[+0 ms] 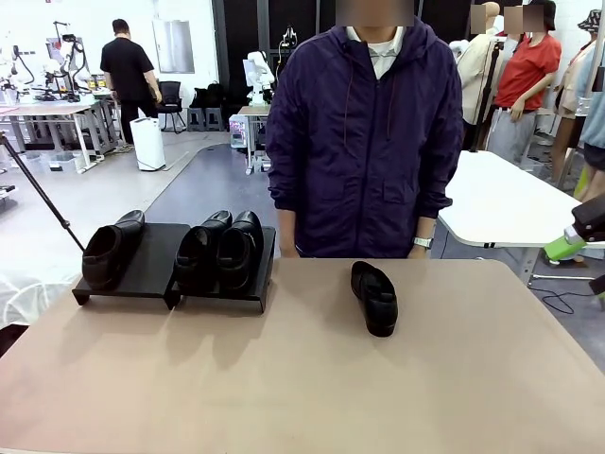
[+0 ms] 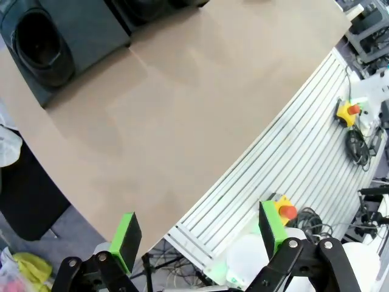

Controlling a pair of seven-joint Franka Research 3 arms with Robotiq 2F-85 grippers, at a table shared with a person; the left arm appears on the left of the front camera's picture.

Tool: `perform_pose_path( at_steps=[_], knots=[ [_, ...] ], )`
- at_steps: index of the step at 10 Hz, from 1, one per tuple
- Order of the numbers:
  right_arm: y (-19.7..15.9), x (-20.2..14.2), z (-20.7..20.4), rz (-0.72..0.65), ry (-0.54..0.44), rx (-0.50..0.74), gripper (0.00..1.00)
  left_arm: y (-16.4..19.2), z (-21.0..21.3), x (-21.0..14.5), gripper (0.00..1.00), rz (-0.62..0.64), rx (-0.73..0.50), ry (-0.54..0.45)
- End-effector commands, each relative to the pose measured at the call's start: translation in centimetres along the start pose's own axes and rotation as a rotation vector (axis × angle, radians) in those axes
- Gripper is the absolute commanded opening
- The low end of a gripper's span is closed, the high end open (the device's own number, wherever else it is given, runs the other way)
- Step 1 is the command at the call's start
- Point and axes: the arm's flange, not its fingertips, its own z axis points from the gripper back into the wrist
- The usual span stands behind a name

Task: Organize the shoes by placing them on the stand.
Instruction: Pick up one Shoe and place it in the middle of the table.

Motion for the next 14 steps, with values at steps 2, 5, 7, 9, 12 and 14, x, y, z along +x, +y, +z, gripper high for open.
perform_pose_path(
  at_steps=[2,5,7,9,12,14],
  knots=[
    [0.0,0.1,0.1,0.02,0.001,0.025,1.0,0.1,0.3,0.1,1.0,0.004,-0.001,0.01],
    [6.0,5.8,-7.0,0.079,0.108,-0.254,1.0,0.1,0.3,0.1,1.0,0.004,-0.001,0.01],
    [10.5,10.2,-15.2,0.102,0.196,-0.451,1.0,0.1,0.3,0.1,1.0,0.004,-0.001,0.01],
    [14.3,11.9,-22.8,0.12,0.172,-0.527,1.0,0.1,0.3,0.1,1.0,0.004,-0.001,0.01],
    [17.0,13.8,-30.8,0.056,0.018,-0.6,1.0,0.1,0.3,0.1,1.0,0.004,-0.001,0.01],
    [16.2,12.6,-29.9,0.105,0.06,-0.558,1.0,0.1,0.3,0.1,1.0,0.004,-0.001,0.01]
  ],
)
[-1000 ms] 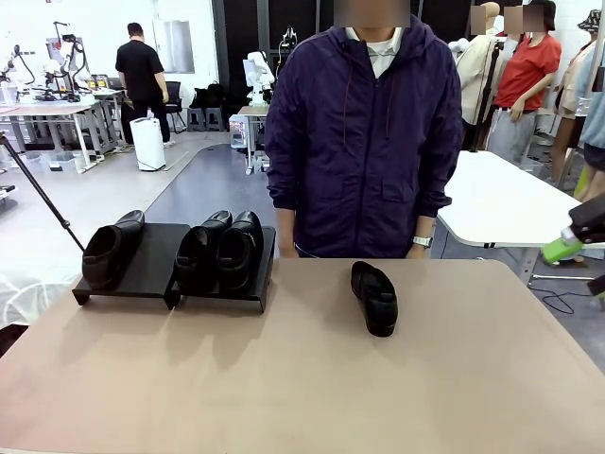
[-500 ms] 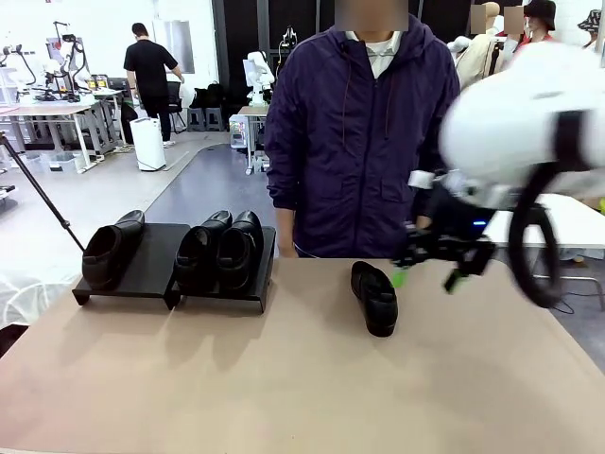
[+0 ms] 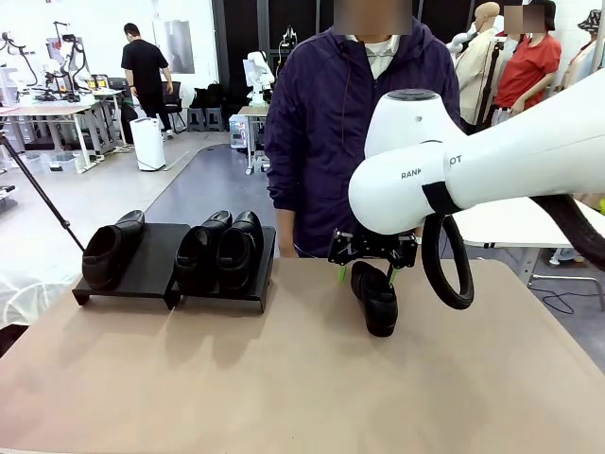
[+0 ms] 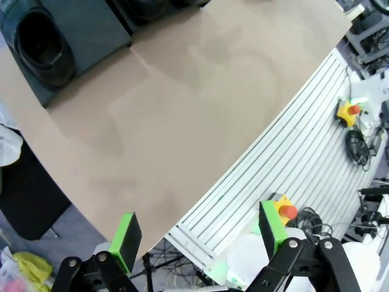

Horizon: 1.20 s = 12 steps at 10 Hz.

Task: Organize the shoes by placing them on the stand.
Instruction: Pick up one Shoe and place it in the middle of the table.

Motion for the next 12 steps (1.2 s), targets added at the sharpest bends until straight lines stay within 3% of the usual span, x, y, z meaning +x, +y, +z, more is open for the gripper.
perform_pose_path(
  at_steps=[1,3,6,12],
  knots=[
    [-0.2,-0.9,0.9,0.038,0.021,0.017,1.0,0.0,0.2,0.0,1.0,0.002,-0.003,0.008],
    [0.1,-0.2,0.2,0.007,0.006,0.002,1.0,0.0,0.2,0.0,1.0,0.002,-0.003,0.008],
    [0.2,7.7,-4.2,-0.066,0.073,-0.012,1.0,0.0,0.2,0.0,1.0,0.002,-0.003,0.008],
    [-0.7,12.6,-12.0,-0.074,0.113,-0.015,1.0,0.0,0.2,0.0,1.0,0.002,-0.003,0.008]
  ],
)
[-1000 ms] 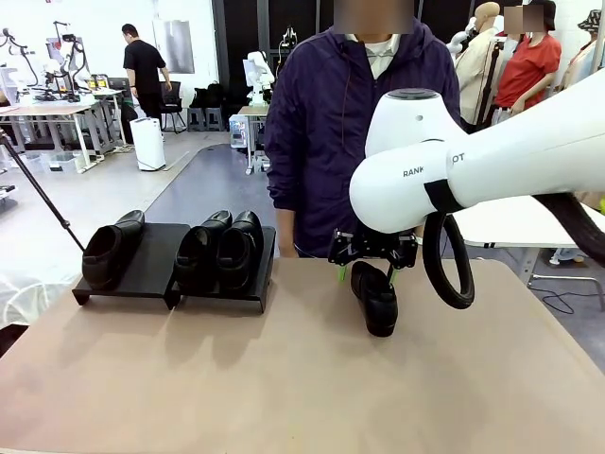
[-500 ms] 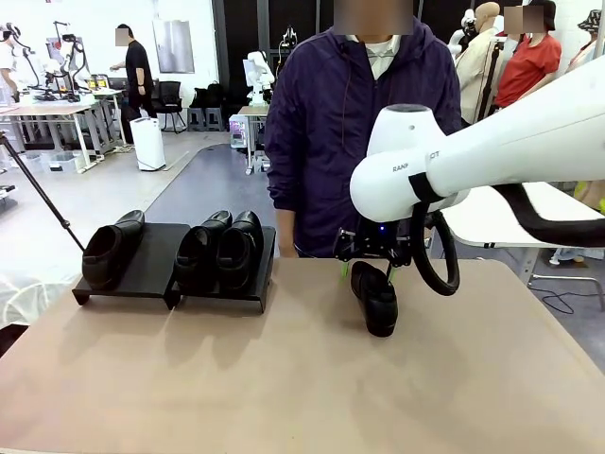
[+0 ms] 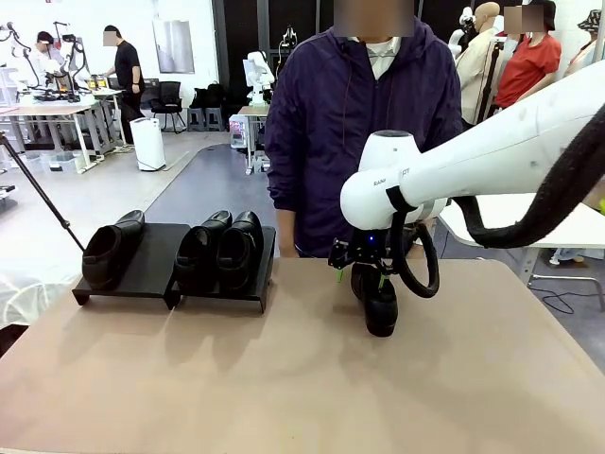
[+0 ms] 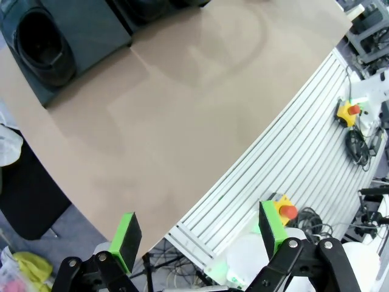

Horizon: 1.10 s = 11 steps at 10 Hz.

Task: Organize the shoes by placing them on the stand.
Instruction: Pick up one Shoe and place it in the middle of the table.

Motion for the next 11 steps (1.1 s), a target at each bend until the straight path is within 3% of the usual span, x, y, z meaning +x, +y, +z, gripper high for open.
perform_pose_path(
  at_steps=[1,6,7,8,11],
  knots=[
    [0.5,1.4,-0.8,0.016,-0.001,-0.034,1.0,-0.1,0.2,0.0,1.0,0.002,-0.003,0.008],
    [0.5,2.5,-3.0,0.024,0.026,-0.049,1.0,-0.1,0.2,0.0,1.0,0.002,-0.003,0.008],
    [0.6,2.5,-3.3,0.022,0.029,-0.066,0.4,-0.1,0.2,0.0,1.0,0.002,-0.003,0.008],
    [0.6,2.6,-3.4,0.025,0.034,-0.068,0.0,-0.1,0.2,0.0,1.0,0.002,-0.003,0.008],
    [0.6,2.8,-3.3,0.027,0.049,-0.091,0.0,-0.1,0.2,0.0,1.0,0.002,-0.003,0.008]
  ],
)
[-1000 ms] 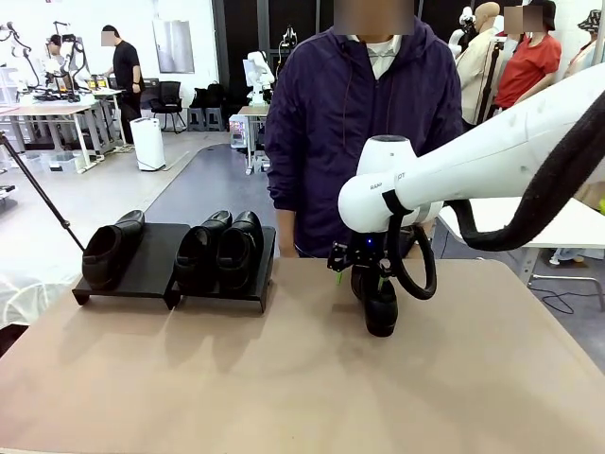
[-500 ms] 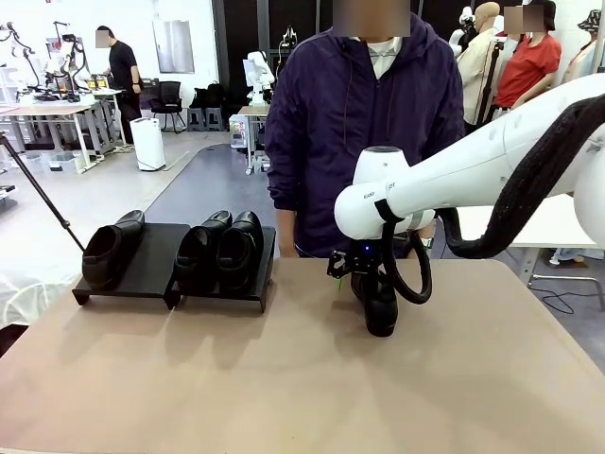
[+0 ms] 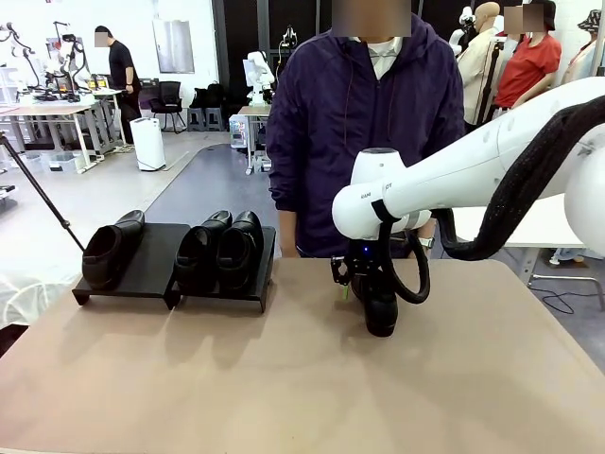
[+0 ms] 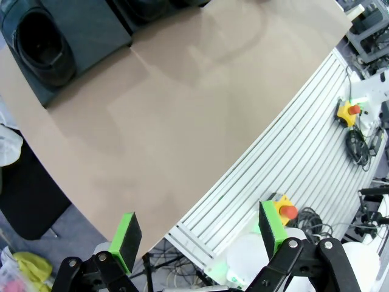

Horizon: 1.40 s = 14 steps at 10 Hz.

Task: Organize the shoes by placing them on the stand.
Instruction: Pick up one Shoe and place it in the middle of the table.

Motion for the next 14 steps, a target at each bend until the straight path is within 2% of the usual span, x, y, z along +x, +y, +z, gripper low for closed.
perform_pose_path(
  at_steps=[1,6,8,10,11,12,13,14],
  knots=[
    [0.2,0.9,0.5,0.023,-0.005,-0.048,0.0,-0.1,0.2,0.0,1.0,0.002,-0.003,0.008],
    [0.0,0.6,1.1,0.025,-0.005,-0.084,0.0,-0.1,0.2,0.0,1.0,0.002,-0.003,0.008],
    [-1.3,-0.9,4.9,-0.03,0.003,-0.121,0.0,-0.1,0.2,0.0,1.0,0.002,-0.003,0.008],
    [-2.3,-5.7,11.2,-0.089,0.068,-0.127,0.0,-0.1,0.2,0.0,1.0,0.002,-0.003,0.008],
    [-2.5,-8.7,13.6,-0.123,0.083,-0.141,0.0,-0.1,0.2,0.0,1.0,0.002,-0.003,0.008],
    [-2.2,-11.8,14.9,-0.128,0.141,-0.154,0.0,-0.1,0.2,0.0,1.0,0.002,-0.003,0.008],
    [-1.4,-14.8,15.5,-0.203,0.076,-0.14,0.0,-0.1,0.2,0.0,1.0,0.002,-0.003,0.008],
    [-0.8,-17.4,15.8,-0.172,0.087,-0.122,0.0,-0.1,0.2,0.0,1.0,0.002,-0.003,0.008]
  ],
)
